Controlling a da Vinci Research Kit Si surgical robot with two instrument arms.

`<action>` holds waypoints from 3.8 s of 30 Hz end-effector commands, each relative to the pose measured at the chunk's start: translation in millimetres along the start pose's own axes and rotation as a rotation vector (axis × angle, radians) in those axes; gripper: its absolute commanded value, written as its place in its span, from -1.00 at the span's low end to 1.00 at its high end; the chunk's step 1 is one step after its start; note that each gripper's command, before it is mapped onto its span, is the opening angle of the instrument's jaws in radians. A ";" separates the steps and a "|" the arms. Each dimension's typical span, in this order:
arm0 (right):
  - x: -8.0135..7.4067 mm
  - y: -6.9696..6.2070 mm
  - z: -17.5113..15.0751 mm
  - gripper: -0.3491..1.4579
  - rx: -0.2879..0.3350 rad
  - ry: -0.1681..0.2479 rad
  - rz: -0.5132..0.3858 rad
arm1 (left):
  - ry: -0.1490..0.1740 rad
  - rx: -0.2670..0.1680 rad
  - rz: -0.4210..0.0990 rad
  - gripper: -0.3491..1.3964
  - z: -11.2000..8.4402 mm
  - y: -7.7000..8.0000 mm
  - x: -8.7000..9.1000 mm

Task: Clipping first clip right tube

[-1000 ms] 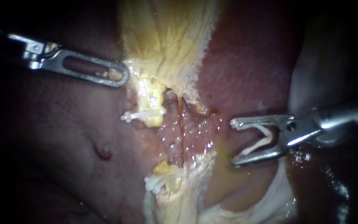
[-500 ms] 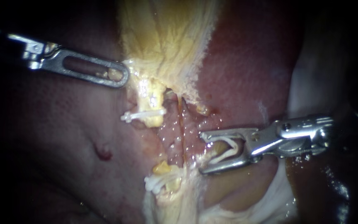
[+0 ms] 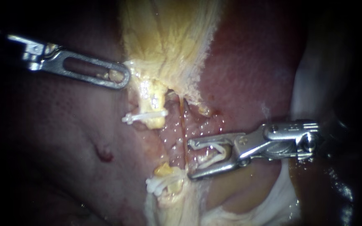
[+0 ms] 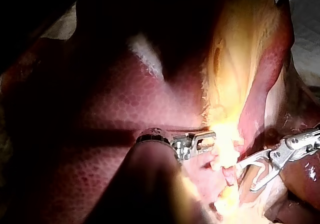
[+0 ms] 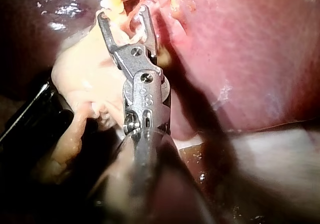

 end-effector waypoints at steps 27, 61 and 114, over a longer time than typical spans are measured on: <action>0.2 1.4 2.9 -0.09 0.083 0.079 0.080 | 0.000 0.000 0.000 -1.00 0.0 0.0 0.0; 1.6 -2.6 3.5 -0.11 0.232 0.139 0.143 | 0.001 0.000 0.001 -1.00 0.1 0.2 -0.1; 3.0 -2.0 1.4 -0.96 0.236 0.182 0.236 | 0.001 0.000 0.001 -1.00 0.1 0.3 -0.1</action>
